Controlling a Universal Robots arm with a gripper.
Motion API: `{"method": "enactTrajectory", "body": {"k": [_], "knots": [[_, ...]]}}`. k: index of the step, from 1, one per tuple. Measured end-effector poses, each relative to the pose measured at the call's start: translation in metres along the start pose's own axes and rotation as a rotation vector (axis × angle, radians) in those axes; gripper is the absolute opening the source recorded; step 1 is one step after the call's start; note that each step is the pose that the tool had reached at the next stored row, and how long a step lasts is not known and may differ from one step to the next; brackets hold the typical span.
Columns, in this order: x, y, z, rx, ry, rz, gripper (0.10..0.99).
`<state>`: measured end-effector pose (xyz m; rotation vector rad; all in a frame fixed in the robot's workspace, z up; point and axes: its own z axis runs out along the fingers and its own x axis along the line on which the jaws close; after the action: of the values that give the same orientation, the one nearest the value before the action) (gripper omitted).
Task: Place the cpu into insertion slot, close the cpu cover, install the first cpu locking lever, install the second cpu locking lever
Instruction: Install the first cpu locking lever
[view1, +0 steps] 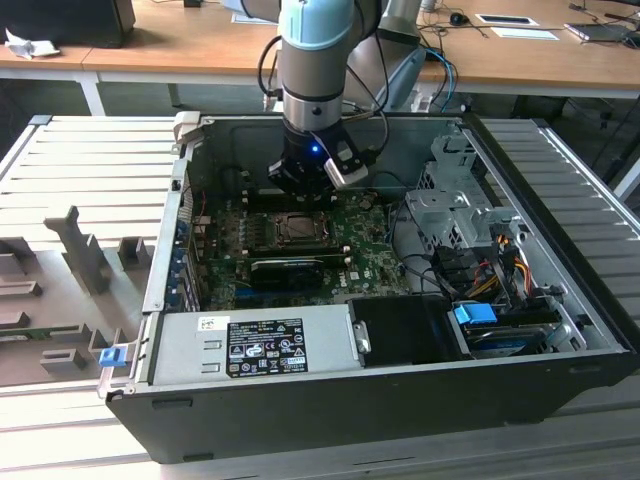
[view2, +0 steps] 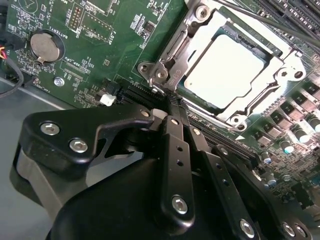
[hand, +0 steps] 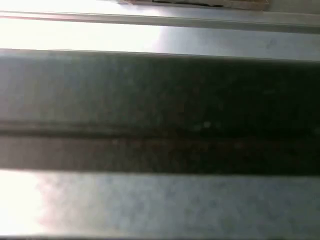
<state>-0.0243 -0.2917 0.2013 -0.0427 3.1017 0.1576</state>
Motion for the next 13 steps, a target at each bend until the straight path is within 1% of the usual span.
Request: {"method": "enactTrajectory", "body": {"k": [1, 4, 6, 10, 11, 13], "knots": [[0.0000, -0.0004, 0.0008, 0.000, 0.0003, 0.000, 0.106], [0.0000, -0.0003, 0.0014, -0.017, -0.0005, 0.001, 0.106], [-0.0002, 0.0001, -0.0008, -0.019, -0.0012, 0.001, 0.106], [-0.0006, 0.0012, -0.0134, -0.018, -0.0005, 0.000, 0.106], [-0.0006, 0.0014, -0.0156, -0.017, -0.0004, 0.000, 0.106], [-0.0006, -0.0004, -0.0163, -0.017, -0.0005, 0.000, 0.106]]}}
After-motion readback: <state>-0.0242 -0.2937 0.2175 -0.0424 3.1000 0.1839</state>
